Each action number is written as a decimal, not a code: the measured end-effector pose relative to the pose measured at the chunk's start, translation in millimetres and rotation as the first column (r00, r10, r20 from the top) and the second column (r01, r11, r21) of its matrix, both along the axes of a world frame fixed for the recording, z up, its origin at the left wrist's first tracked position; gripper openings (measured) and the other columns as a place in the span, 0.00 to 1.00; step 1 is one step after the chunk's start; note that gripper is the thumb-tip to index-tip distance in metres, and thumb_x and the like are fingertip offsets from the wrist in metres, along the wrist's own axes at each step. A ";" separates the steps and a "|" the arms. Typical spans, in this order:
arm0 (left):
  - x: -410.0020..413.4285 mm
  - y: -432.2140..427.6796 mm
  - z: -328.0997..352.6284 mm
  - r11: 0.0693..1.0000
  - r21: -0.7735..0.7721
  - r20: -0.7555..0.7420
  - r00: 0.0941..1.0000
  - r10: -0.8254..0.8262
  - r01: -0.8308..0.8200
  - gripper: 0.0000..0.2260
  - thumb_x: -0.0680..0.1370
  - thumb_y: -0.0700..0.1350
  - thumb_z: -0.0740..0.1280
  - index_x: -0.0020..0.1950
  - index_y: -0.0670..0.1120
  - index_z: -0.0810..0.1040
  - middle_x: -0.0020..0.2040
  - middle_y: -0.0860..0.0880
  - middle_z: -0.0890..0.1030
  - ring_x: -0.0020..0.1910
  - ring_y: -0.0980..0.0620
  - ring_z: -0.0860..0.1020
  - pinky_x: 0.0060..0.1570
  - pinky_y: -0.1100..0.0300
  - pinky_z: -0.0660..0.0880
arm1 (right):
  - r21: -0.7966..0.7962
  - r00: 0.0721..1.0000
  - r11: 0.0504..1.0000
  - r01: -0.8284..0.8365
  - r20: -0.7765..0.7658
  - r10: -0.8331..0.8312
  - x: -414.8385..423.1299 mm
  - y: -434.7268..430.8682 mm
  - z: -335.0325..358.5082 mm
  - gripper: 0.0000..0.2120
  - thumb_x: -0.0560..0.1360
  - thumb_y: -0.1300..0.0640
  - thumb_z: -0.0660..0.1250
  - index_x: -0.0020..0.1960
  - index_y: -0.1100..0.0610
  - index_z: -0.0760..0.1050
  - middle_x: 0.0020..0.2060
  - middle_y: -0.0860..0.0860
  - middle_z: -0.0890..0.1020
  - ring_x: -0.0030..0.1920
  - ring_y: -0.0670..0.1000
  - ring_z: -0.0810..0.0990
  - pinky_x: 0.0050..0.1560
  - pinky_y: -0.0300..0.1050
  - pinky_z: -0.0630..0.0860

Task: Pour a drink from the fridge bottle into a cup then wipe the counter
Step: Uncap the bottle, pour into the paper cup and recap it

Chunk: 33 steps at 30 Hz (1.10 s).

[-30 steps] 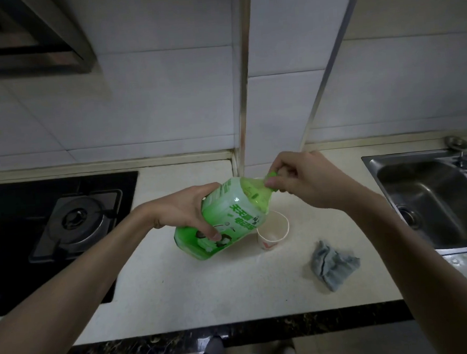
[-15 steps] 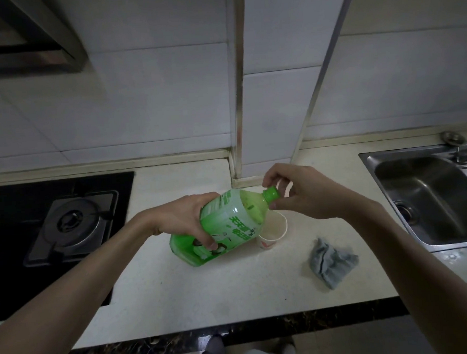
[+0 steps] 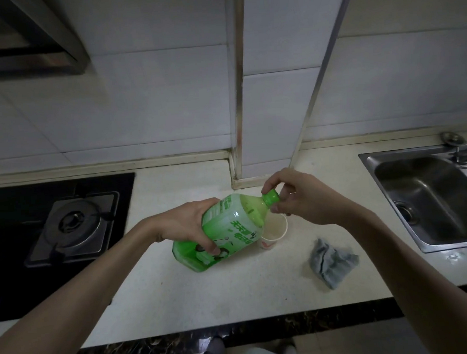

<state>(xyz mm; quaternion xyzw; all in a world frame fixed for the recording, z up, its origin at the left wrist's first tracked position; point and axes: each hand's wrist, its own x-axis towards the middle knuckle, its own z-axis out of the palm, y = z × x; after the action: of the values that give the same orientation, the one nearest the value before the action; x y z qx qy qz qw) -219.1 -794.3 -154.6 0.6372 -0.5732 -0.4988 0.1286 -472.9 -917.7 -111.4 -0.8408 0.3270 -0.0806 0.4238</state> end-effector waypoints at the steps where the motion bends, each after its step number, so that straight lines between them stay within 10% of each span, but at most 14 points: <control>1: -0.7 0.8 -0.2 1.000 0.002 0.002 1.000 0.002 -0.002 0.32 0.61 0.45 0.83 0.59 0.58 0.73 0.53 0.57 0.82 0.52 0.57 0.82 0.50 0.56 0.82 | 0.017 1.000 1.000 0.008 0.019 -0.008 -1.4 0.5 -3.3 0.14 0.70 0.61 0.75 0.50 0.46 0.77 0.46 0.42 0.77 0.40 0.48 0.80 0.43 0.38 0.79; 11: -0.7 8.4 -14.5 0.998 0.061 0.034 0.999 -0.003 0.001 0.32 0.60 0.46 0.83 0.60 0.58 0.73 0.54 0.56 0.83 0.52 0.55 0.82 0.51 0.52 0.82 | 0.202 0.954 0.965 0.165 0.214 -0.208 -11.4 4.8 -35.7 0.11 0.73 0.60 0.72 0.54 0.50 0.82 0.51 0.46 0.83 0.46 0.50 0.82 0.49 0.46 0.81; 19: -0.7 7.8 -32.6 0.994 0.074 0.120 0.990 0.076 -0.085 0.33 0.58 0.49 0.83 0.59 0.59 0.73 0.52 0.55 0.82 0.51 0.54 0.82 0.51 0.52 0.82 | 0.203 0.910 0.897 0.393 0.052 -0.411 -27.4 -2.7 -72.9 0.11 0.75 0.57 0.71 0.57 0.54 0.81 0.47 0.52 0.84 0.39 0.48 0.83 0.37 0.31 0.76; 26: -9.0 -1.5 -44.1 0.999 0.031 0.282 0.959 0.031 -0.041 0.35 0.60 0.51 0.82 0.63 0.57 0.70 0.52 0.56 0.80 0.50 0.55 0.79 0.50 0.56 0.79 | 0.243 0.865 0.834 0.496 -0.058 -0.498 -39.8 5.7 -106.9 0.12 0.74 0.55 0.72 0.56 0.58 0.82 0.40 0.54 0.85 0.37 0.49 0.83 0.47 0.48 0.81; 33: -14.5 -8.8 -49.6 0.998 0.061 0.317 0.948 0.005 -0.026 0.34 0.59 0.53 0.82 0.61 0.58 0.71 0.50 0.57 0.81 0.49 0.56 0.79 0.50 0.55 0.80 | 0.273 0.874 0.831 0.484 -0.105 -0.474 -51.4 14.7 -115.7 0.13 0.75 0.54 0.71 0.57 0.58 0.81 0.41 0.51 0.84 0.38 0.47 0.82 0.42 0.39 0.79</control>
<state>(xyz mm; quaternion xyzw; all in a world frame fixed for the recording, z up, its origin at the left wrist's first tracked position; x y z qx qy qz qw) -233.6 -803.1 -204.2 0.7173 -0.5650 -0.4074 0.0183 -524.3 -902.9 -227.1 -0.6616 0.5422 -0.1214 0.5035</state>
